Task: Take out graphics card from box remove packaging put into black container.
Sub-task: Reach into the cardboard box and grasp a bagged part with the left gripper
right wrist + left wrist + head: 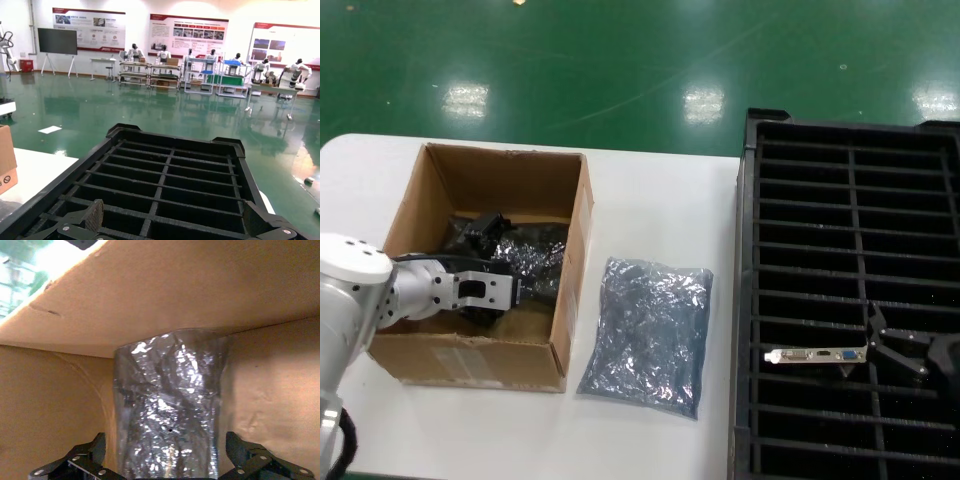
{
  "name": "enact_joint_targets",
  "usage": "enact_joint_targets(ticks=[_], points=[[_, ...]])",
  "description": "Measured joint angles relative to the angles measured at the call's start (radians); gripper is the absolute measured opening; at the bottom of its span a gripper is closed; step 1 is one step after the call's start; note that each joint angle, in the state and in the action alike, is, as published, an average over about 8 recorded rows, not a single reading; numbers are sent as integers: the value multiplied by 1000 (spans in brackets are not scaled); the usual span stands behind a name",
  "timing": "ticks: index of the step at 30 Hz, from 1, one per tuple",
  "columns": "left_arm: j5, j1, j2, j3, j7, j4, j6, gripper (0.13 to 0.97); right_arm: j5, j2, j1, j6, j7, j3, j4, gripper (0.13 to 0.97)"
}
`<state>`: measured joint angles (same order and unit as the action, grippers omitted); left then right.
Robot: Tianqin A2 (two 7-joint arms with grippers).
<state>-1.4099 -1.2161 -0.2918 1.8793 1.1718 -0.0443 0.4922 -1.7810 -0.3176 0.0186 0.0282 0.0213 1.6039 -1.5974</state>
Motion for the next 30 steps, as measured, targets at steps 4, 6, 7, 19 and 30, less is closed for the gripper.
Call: enact_joint_targets(ticks=[4,6,7,19,30], points=[[-45,7,0,-36,79,6,-20,818,0,0,0,0,0,0,0,966],[-64,10,0,-50,111,8,-26,796,0,0,0,0,0,0,0,966],[-72,11,0,-56,125,8,-28,775,0,0,0,0,0,0,0,966],[-124,18,-9,-88,220,10,-33,591,0,0,0,0,0,0,0,966],[-142,18,-24,-94,258,-14,-6,347,0,0,0,0,0,0,0,966]])
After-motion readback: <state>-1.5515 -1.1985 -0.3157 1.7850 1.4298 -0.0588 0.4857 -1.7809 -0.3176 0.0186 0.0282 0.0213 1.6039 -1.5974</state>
